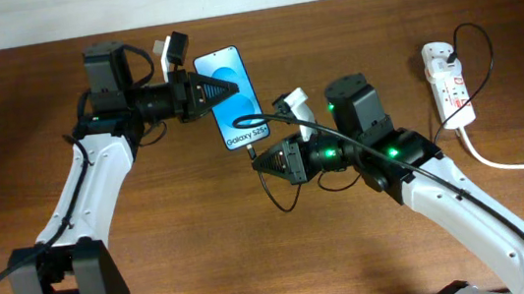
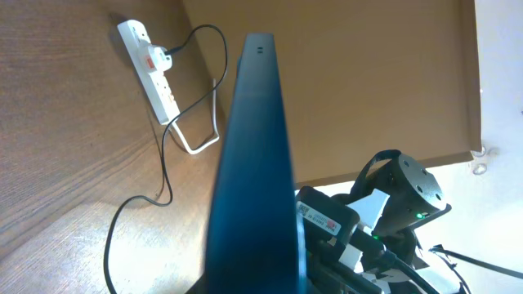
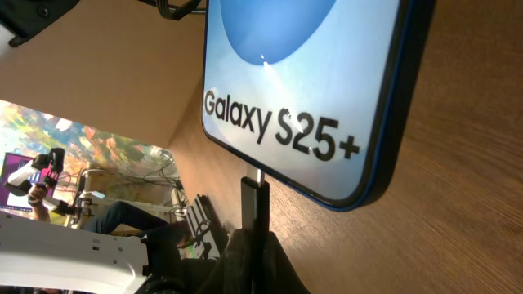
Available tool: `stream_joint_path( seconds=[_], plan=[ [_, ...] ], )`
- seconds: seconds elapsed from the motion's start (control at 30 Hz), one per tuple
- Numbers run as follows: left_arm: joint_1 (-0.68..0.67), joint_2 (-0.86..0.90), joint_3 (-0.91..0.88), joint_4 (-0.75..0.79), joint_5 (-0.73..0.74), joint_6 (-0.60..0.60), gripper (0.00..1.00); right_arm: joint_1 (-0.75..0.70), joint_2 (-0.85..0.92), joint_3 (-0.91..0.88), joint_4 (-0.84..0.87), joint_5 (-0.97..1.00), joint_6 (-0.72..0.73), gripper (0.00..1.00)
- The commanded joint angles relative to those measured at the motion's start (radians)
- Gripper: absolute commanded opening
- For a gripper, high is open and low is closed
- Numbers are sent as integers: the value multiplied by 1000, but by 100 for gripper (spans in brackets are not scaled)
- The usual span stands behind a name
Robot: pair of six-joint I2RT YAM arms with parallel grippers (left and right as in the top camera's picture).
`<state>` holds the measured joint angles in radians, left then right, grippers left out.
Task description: Plug charger to phone and switch on socket
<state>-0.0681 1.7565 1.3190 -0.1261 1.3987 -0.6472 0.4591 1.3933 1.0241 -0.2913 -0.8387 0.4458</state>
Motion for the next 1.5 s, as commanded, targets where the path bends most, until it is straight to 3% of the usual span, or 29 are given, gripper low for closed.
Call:
stream_joint_path(
  seconds=[0.0, 0.17, 0.57, 0.8, 0.97, 1.33, 1.47],
  plan=[
    [-14, -4, 4, 1, 47, 15, 0, 5, -6, 1, 12, 6, -3, 4],
    [-14, -4, 4, 1, 48, 15, 0, -65, -6, 1, 16, 6, 34, 4],
    [-87, -4, 4, -19, 11, 3, 0, -67, -6, 1, 73, 39, 69, 4],
    [-87, -4, 4, -22, 79, 5, 0, -68, -6, 1, 154, 42, 68, 4],
    [-86, -4, 4, 10, 169, 5, 0, -68, -6, 1, 154, 21, 56, 4],
    [-86, -4, 4, 13, 169, 5, 0, -69, -6, 10, 183, -3, 42, 5],
    [-84, -4, 4, 21, 131, 5, 0, -67, -6, 9, 122, -4, 53, 8]
  ],
)
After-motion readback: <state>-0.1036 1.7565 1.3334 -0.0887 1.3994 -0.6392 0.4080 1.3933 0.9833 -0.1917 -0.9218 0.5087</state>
